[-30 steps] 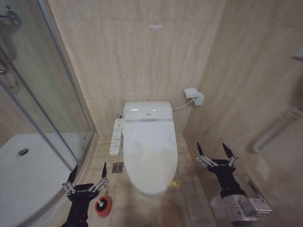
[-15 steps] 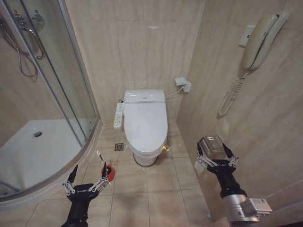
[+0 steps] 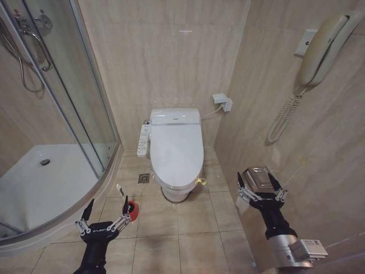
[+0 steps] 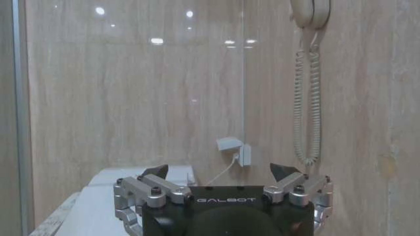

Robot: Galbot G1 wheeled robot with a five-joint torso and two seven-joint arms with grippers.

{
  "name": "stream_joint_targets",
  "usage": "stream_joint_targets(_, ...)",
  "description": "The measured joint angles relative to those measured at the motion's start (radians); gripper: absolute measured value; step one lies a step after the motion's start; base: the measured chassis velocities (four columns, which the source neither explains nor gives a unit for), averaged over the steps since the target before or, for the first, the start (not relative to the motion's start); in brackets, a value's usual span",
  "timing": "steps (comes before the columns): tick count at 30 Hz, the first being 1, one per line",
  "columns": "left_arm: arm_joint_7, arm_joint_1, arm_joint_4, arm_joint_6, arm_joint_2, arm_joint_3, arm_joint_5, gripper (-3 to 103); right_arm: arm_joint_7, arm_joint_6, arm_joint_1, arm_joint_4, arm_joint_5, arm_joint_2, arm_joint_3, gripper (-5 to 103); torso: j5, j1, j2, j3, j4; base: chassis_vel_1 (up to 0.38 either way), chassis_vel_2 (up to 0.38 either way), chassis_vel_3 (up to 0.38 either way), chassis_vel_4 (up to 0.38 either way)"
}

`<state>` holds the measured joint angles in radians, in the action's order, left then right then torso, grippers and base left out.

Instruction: Open the toilet lid, clean the toilet bowl with a toilet brush, close the toilet lid, and flush.

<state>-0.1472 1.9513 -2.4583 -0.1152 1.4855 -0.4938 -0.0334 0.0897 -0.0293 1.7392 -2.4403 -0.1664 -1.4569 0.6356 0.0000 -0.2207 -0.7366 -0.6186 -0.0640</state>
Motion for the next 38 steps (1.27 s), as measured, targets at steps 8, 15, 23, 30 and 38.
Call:
stream_joint_targets(8,0.000,0.000,0.000,0.000,0.000,0.000,0.000,100,0.000,0.000,0.000,0.000,0.000,0.000,0.000,100,0.0000,0.000,0.000,0.000,0.0001,0.000,0.000,0.000,0.000)
stream_joint_targets(15,0.000,0.000,0.000,0.000,0.000,0.000,0.000,100,0.000,0.000,0.000,0.000,0.000,0.000,0.000,100,0.0000,0.000,0.000,0.000,0.0001,0.000,0.000,0.000,0.000)
stream_joint_targets(23,0.000,0.000,0.000,0.000,0.000,0.000,0.000,100,0.000,0.000,0.000,0.000,0.000,0.000,0.000,100,0.0000,0.000,0.000,0.000,0.0001,0.000,0.000,0.000,0.000)
stream_joint_targets(30,0.000,0.000,0.000,0.000,0.000,0.000,0.000,100,0.000,0.000,0.000,0.000,0.000,0.000,0.000,100,0.0000,0.000,0.000,0.000,0.0001,0.000,0.000,0.000,0.000)
stream_joint_targets(38,0.000,0.000,0.000,0.000,0.000,0.000,0.000,100,0.000,0.000,0.000,0.000,0.000,0.000,0.000,100,0.0000,0.000,0.000,0.000,0.0001,0.000,0.000,0.000,0.000)
